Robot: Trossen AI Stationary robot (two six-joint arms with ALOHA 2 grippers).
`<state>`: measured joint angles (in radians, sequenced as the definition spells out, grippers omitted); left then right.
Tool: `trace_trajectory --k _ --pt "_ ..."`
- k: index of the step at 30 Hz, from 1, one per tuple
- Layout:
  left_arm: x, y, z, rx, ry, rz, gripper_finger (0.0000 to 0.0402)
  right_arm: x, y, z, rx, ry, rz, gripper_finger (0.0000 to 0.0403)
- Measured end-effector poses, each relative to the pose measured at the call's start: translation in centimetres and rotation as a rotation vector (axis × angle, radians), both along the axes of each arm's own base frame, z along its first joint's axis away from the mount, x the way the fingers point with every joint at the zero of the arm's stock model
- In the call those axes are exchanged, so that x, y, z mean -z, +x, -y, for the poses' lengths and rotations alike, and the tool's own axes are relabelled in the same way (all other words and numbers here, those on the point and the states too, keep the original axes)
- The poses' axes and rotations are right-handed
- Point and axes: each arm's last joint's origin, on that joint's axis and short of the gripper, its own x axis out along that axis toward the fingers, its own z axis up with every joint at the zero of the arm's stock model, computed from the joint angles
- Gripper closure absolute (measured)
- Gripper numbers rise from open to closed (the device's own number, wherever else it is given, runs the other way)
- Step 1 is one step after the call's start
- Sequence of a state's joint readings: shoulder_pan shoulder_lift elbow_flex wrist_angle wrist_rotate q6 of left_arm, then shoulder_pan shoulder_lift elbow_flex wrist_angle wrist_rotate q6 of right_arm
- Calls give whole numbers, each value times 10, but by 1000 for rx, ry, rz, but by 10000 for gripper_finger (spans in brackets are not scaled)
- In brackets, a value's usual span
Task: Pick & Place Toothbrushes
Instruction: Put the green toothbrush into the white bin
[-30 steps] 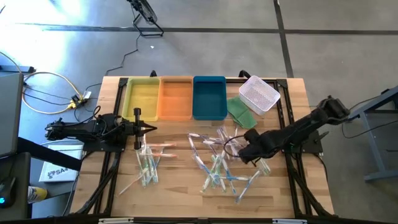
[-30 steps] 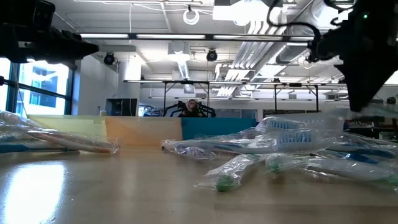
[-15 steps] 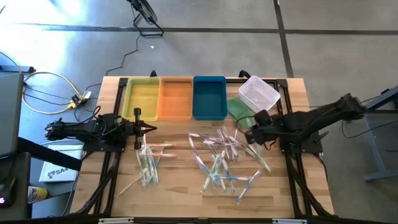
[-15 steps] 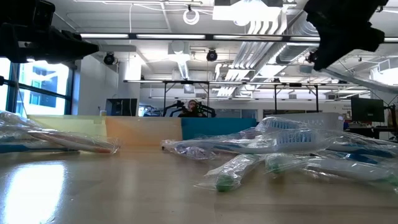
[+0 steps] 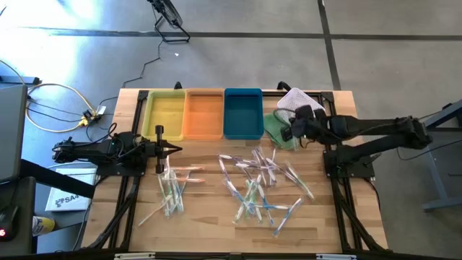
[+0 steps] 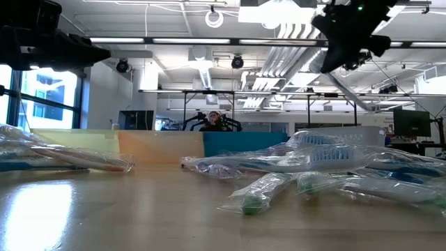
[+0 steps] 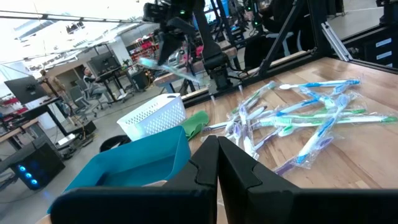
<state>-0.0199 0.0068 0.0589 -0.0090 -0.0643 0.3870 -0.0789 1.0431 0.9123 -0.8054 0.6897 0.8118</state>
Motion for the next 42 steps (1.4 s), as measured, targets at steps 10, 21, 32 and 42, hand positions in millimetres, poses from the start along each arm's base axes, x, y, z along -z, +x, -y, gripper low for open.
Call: trace_trajectory --k 10,21,32,42 --pt "0 0 0 0 0 -1 402 -17 1 54 159 -243 -2 398" --pt "0 0 0 0 0 -1 402 -2 -2 92 309 -231 -108 399" --pt "1 0 0 0 0 -11 402 48 20 123 364 -140 -302 399" --pt "4 0 0 0 1 -44 402 75 29 132 370 -89 -386 398"
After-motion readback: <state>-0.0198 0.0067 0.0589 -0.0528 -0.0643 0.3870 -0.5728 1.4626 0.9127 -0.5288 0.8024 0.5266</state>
